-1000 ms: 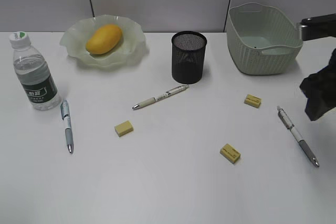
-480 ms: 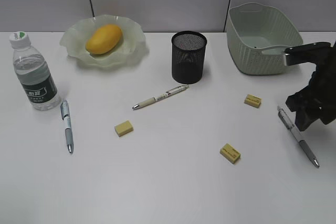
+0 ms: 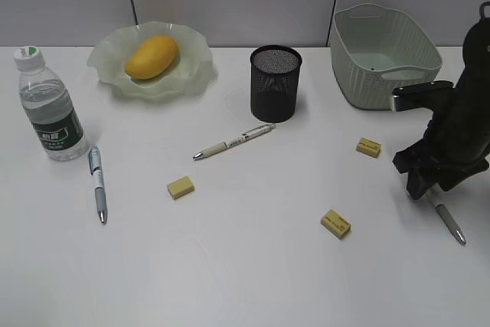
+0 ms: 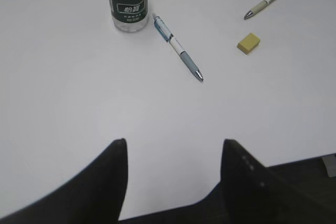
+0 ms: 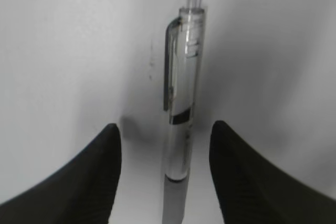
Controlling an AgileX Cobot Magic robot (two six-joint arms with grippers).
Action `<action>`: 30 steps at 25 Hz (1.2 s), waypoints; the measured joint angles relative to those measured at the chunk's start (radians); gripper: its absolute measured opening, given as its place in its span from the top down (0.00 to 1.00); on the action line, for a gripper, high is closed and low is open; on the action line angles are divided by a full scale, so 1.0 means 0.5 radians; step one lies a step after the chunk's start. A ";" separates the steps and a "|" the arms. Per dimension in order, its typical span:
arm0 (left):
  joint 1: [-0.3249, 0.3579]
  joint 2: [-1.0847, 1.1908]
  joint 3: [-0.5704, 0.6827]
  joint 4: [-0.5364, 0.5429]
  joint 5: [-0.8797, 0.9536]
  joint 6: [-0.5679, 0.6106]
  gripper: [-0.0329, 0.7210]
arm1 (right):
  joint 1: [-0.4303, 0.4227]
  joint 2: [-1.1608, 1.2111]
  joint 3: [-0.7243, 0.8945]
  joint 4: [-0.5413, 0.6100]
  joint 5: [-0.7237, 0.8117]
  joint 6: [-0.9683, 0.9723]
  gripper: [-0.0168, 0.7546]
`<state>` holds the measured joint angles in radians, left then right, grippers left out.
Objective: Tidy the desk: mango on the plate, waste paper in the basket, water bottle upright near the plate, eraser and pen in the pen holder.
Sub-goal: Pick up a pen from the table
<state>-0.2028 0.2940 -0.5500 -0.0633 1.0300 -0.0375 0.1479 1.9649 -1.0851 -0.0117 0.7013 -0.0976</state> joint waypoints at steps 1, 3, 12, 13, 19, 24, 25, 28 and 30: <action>0.000 0.000 0.000 0.000 0.000 0.000 0.39 | 0.000 0.023 -0.010 0.000 -0.004 0.000 0.43; 0.000 0.000 0.000 0.000 0.000 0.000 0.39 | 0.000 0.057 -0.039 -0.005 -0.004 0.000 0.44; 0.000 0.000 0.000 0.000 0.000 0.000 0.39 | 0.000 0.155 -0.128 -0.021 0.030 0.000 0.56; 0.000 0.000 0.000 0.000 0.000 0.000 0.39 | 0.000 0.159 -0.135 -0.021 0.035 0.000 0.57; 0.000 0.000 0.000 0.000 0.000 0.000 0.39 | 0.004 0.172 -0.171 0.008 0.100 0.000 0.80; 0.000 0.000 0.000 0.000 0.000 0.000 0.39 | 0.022 0.149 -0.239 -0.017 0.227 0.000 0.80; 0.000 0.000 0.000 0.000 0.000 0.000 0.39 | 0.033 0.115 -0.248 -0.017 0.244 0.000 0.80; 0.000 0.000 0.000 0.000 0.000 0.000 0.39 | 0.096 -0.050 -0.286 -0.002 0.271 -0.002 0.80; 0.000 0.000 0.000 0.000 0.000 0.000 0.39 | 0.167 -0.195 -0.312 0.023 0.249 -0.002 0.80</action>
<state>-0.2028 0.2940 -0.5500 -0.0633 1.0300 -0.0375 0.2314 1.8674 -1.2412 0.0000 0.8257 -0.0986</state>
